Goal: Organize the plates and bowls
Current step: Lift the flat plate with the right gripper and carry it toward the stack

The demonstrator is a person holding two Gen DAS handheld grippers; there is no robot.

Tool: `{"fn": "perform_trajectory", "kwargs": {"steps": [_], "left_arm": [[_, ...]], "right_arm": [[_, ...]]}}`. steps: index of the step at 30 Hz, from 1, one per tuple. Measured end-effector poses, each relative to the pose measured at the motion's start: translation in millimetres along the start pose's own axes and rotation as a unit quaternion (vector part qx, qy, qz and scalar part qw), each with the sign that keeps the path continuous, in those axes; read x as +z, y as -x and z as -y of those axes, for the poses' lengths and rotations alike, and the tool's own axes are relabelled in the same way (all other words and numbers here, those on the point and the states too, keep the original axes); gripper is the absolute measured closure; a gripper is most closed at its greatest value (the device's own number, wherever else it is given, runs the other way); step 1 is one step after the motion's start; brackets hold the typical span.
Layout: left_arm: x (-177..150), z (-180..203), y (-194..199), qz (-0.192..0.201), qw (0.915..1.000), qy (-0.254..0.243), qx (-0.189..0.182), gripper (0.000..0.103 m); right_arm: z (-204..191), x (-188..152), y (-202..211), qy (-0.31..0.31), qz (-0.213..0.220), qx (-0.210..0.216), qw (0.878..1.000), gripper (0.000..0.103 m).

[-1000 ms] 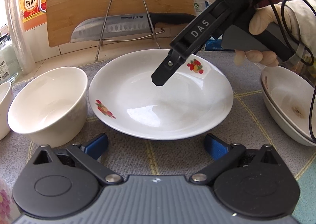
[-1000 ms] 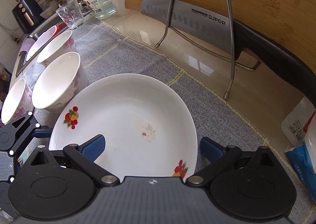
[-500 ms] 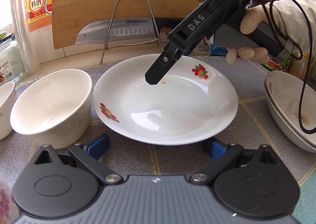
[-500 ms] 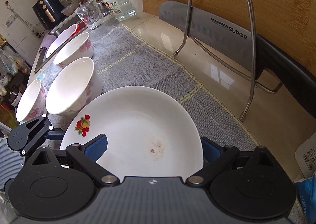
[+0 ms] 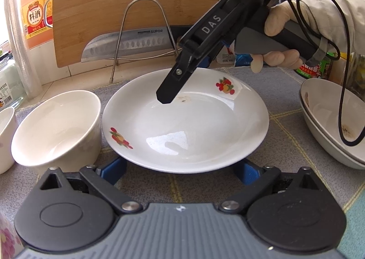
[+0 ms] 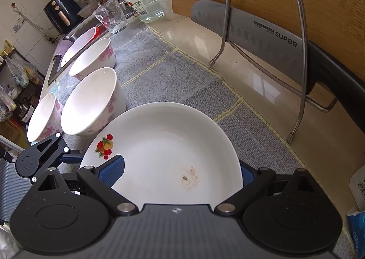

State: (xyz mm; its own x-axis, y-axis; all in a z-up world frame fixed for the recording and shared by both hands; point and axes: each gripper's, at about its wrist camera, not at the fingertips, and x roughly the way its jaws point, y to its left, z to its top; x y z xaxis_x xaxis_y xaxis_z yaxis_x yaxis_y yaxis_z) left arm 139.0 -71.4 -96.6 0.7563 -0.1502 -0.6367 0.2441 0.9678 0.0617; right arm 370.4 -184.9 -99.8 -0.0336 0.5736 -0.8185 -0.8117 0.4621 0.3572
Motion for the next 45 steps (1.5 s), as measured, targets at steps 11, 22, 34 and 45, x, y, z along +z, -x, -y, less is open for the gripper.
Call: {"fn": "perform_trajectory", "kwargs": {"steps": [11, 22, 34, 45], "left_arm": [[0.7, -5.1, -0.8, -0.005, 0.9999, -0.009, -0.013, 0.004], [-0.7, -16.2, -3.7, 0.012, 0.9991, 0.004, -0.041, 0.004], [-0.6, -13.7, -1.8, 0.015, 0.9990, 0.003, -0.042, 0.003], [2.7, -16.0, 7.6, 0.014, 0.9983, -0.008, -0.057, 0.004]], "right_arm": [[-7.2, -10.9, 4.0, -0.010, -0.004, -0.012, 1.000, 0.002], [-2.5, -8.1, 3.6, -0.011, 0.004, -0.002, 1.000, 0.002], [-3.8, -5.8, 2.1, -0.009, 0.010, -0.001, 1.000, 0.000], [-15.7, -13.7, 9.8, -0.007, 0.009, -0.007, 1.000, 0.000]]}}
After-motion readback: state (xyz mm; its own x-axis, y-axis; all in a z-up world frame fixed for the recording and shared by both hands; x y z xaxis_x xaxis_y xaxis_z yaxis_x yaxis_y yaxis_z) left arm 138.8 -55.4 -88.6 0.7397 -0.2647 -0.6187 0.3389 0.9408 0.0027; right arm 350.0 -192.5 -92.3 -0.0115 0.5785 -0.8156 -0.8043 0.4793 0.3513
